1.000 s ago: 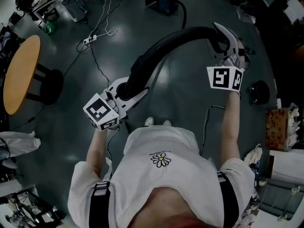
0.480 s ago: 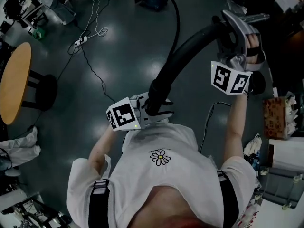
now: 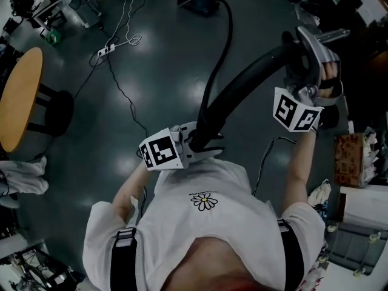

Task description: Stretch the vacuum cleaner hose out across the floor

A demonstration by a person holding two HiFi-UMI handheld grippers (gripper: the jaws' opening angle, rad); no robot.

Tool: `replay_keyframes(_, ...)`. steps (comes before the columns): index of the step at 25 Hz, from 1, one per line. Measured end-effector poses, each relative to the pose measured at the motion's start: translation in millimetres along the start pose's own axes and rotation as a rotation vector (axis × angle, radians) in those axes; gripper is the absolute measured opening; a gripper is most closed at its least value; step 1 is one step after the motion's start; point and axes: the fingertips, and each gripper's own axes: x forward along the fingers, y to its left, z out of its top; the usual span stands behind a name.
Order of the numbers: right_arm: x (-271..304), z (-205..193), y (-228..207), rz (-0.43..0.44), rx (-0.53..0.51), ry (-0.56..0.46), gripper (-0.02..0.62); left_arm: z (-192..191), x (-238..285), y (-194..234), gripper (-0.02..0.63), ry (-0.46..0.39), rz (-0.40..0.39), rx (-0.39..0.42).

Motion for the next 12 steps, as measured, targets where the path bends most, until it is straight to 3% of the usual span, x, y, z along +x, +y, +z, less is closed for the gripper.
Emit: replay_keyframes(12, 1.7, 1.9, 12.1, 0.011, 0.002, -0.03, 0.169, -6.2, -14.8, 15.4, 0.104, 0.01, 0.076, -0.012)
